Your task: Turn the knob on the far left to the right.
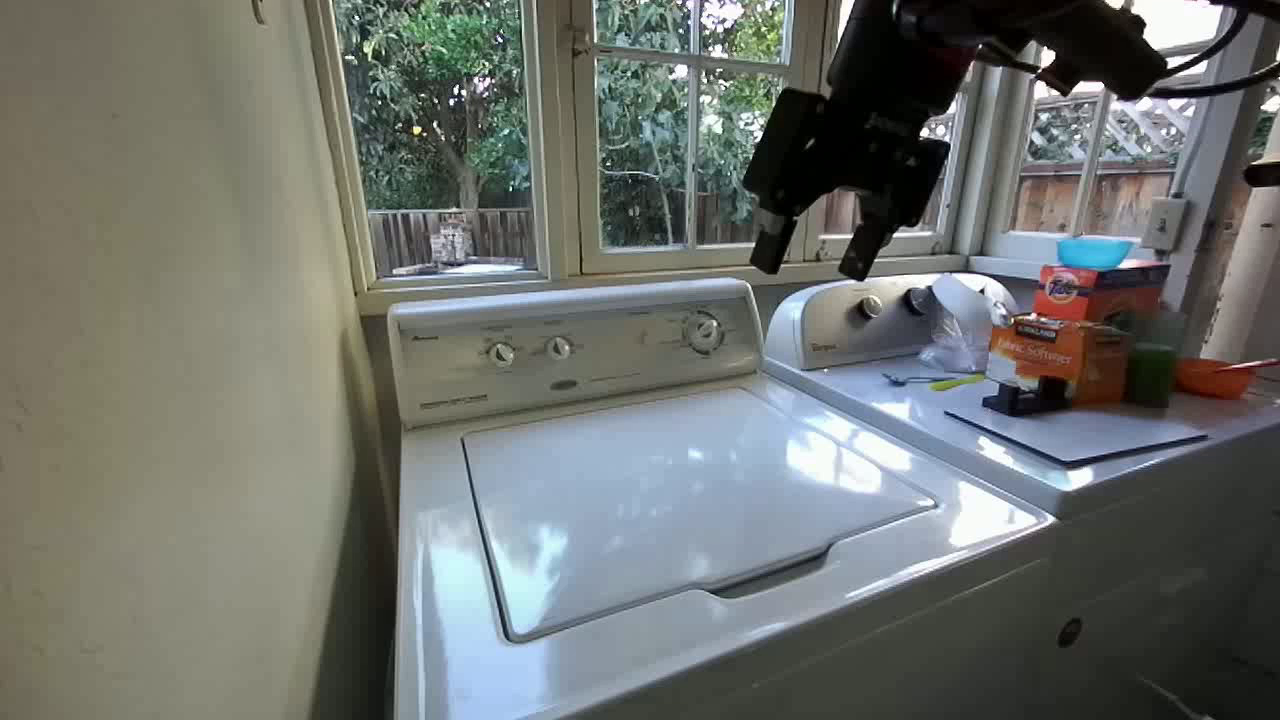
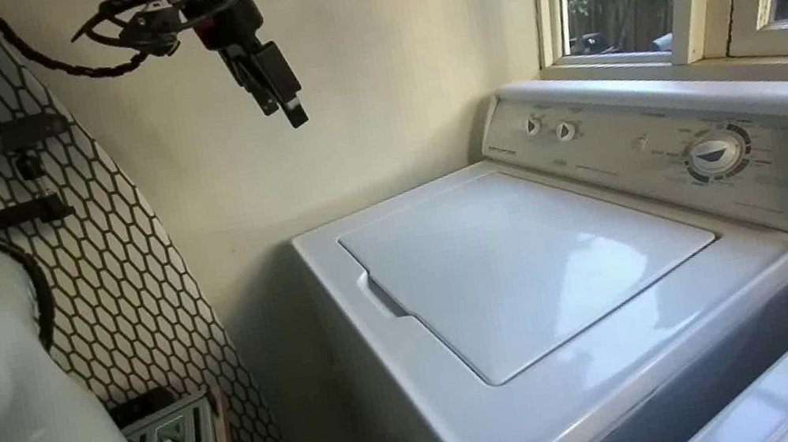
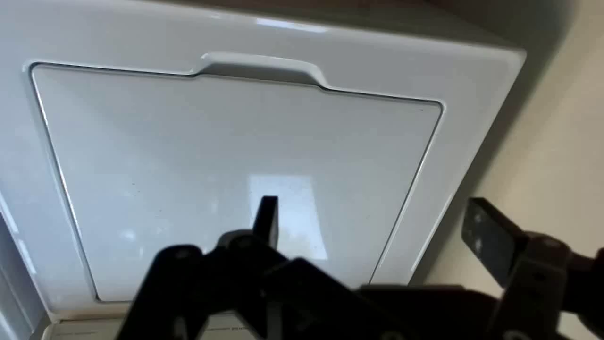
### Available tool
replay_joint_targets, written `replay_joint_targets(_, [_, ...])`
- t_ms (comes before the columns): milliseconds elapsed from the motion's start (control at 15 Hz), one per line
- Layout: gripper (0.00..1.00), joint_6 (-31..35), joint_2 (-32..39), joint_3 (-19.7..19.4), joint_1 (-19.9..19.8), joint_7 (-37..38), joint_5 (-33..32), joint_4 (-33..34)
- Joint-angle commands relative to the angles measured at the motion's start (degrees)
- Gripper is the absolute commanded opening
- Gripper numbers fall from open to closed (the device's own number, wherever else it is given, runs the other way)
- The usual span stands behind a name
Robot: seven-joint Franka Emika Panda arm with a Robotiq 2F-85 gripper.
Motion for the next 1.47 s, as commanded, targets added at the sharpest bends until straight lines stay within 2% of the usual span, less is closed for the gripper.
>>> replay_joint_targets(0, [1.0, -0.26, 0.0, 0.2, -0.34, -0.21, 0.2, 0.19])
replay_joint_targets(467, [1.0, -0.26, 0.01, 0.2, -0.34, -0.21, 0.2, 0.19])
replay_joint_targets(800, [1.0, -0.87, 2.9, -4.13, -6.25, -8.04, -10.92, 2.56])
replay_joint_targets(933, [1.0, 1.17, 5.76, -6.82, -8.17, -12.85, -15.88, 4.21])
replay_joint_targets(1067, [1.0, 5.55, 9.91, -9.27, -8.2, -19.15, -19.17, 6.85])
replay_joint_targets(1200, [1.0, 9.82, 13.48, -11.04, -7.86, -23.44, -20.6, 9.22])
replay_joint_targets(1267, [1.0, 7.47, 8.75, -10.2, -8.02, -20.16, -18.91, 6.08])
replay_joint_targets(1400, [1.0, 8.03, 10.6, -10.67, -8.09, -20.72, -18.93, 7.04])
